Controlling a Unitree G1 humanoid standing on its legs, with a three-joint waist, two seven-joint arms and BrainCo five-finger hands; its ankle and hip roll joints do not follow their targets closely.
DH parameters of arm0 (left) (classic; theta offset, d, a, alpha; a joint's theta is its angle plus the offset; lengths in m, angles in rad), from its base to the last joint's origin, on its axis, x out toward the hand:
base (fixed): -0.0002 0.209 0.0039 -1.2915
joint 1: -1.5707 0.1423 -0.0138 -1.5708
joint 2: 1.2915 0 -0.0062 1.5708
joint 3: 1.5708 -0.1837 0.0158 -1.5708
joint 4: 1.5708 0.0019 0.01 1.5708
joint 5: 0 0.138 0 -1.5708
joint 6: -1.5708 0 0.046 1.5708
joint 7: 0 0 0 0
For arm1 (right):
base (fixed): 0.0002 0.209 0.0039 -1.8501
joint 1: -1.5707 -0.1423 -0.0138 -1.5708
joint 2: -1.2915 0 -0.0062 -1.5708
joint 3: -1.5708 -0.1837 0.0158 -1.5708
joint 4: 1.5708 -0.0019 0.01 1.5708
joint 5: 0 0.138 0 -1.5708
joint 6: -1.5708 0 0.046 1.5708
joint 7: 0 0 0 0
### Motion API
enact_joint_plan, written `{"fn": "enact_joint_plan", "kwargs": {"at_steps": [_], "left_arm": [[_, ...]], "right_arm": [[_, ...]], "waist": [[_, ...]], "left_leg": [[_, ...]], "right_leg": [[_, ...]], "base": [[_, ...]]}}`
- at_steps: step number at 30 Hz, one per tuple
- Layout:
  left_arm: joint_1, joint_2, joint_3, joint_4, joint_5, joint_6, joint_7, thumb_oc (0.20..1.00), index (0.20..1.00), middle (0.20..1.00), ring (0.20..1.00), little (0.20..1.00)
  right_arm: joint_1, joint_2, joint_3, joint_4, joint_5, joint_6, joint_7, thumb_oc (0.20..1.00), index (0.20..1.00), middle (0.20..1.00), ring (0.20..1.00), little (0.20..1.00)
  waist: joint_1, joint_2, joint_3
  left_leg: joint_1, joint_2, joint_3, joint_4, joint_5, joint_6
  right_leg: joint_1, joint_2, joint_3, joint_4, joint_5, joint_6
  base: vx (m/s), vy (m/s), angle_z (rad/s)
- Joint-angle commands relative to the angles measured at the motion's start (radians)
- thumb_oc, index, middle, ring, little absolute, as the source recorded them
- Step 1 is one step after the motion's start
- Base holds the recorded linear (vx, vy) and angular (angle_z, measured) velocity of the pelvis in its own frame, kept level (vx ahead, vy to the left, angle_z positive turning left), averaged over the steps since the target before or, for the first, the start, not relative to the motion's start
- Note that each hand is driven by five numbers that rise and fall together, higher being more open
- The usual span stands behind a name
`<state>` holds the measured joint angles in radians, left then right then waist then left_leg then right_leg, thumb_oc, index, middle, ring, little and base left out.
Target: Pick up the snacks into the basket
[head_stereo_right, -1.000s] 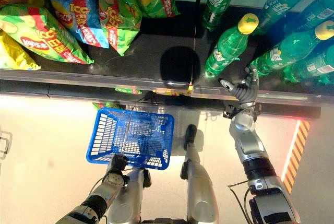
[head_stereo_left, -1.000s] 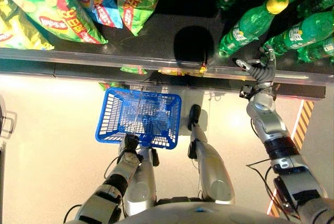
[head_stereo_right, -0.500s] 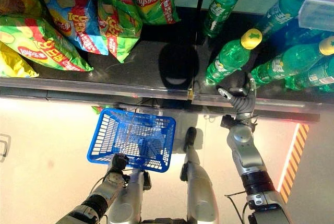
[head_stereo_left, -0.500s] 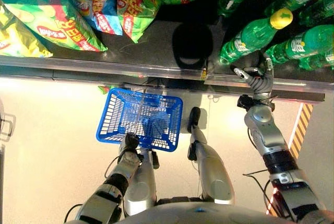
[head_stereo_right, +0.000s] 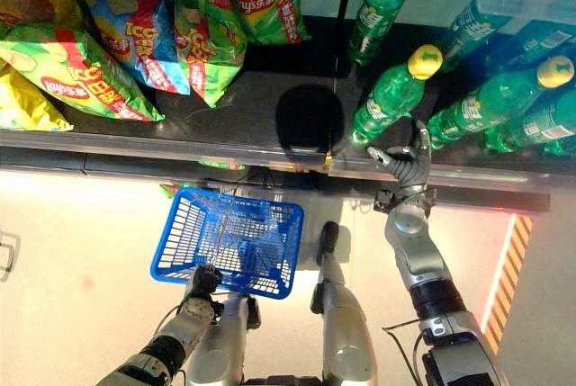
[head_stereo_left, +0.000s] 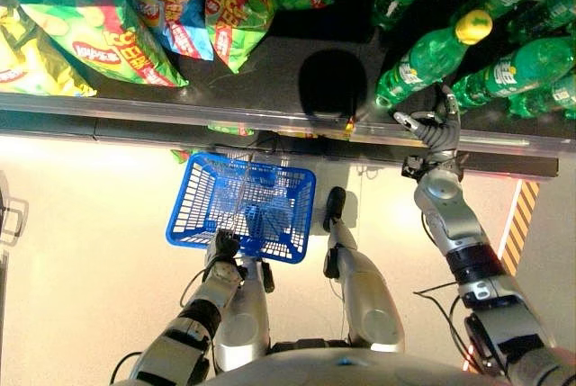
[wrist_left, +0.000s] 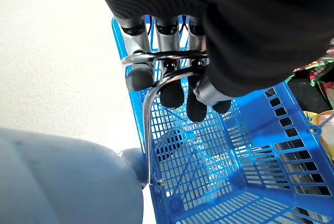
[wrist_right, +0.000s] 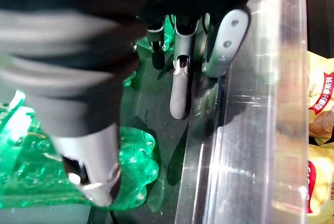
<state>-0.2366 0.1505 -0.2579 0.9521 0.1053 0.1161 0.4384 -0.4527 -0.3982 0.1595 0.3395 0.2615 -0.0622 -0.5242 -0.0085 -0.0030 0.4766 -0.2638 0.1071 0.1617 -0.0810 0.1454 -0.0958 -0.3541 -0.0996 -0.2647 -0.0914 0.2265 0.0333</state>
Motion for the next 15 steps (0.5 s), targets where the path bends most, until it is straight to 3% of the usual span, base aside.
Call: {"fn": "enact_joint_plan", "kwargs": {"at_steps": [1, 12, 15], "left_arm": [[0.036, 0.052, -0.083, -0.018, 0.014, 0.013, 0.011, 0.2, 0.2, 0.2, 0.2, 0.2], [0.035, 0.062, -0.102, -0.032, -0.017, 0.007, 0.011, 0.2, 0.2, 0.2, 0.2, 0.2], [0.029, 0.062, -0.099, -0.035, -0.022, 0.009, 0.01, 0.2, 0.2, 0.2, 0.2, 0.2]], "right_arm": [[-0.334, -0.001, 0.058, 0.133, 0.042, 0.04, 0.04, 1.0, 1.0, 1.0, 1.0, 1.0], [-0.469, -0.05, 0.085, 0.253, 0.087, 0.053, 0.054, 1.0, 1.0, 1.0, 1.0, 1.0], [-0.465, -0.054, 0.086, 0.23, 0.084, 0.05, 0.055, 1.0, 1.0, 1.0, 1.0, 1.0]], "waist": [[0.12, -0.047, 0.036], [0.143, -0.05, 0.043], [0.145, -0.055, 0.043]], "left_leg": [[-0.066, -0.015, -0.013, 0.009, 0.022, 0.008], [-0.077, -0.022, -0.021, 0.009, 0.02, 0.01], [-0.078, -0.024, -0.023, 0.009, 0.018, 0.011]], "right_leg": [[0.04, -0.098, 0.022, 0.12, -0.105, 0.113], [0.041, -0.102, 0.01, 0.119, -0.106, 0.117], [0.043, -0.103, 0.005, 0.12, -0.108, 0.118]], "base": [[0.0, 0.0, 0.0], [0.01, 0.009, 0.1], [0.03, 0.023, -0.51]]}}
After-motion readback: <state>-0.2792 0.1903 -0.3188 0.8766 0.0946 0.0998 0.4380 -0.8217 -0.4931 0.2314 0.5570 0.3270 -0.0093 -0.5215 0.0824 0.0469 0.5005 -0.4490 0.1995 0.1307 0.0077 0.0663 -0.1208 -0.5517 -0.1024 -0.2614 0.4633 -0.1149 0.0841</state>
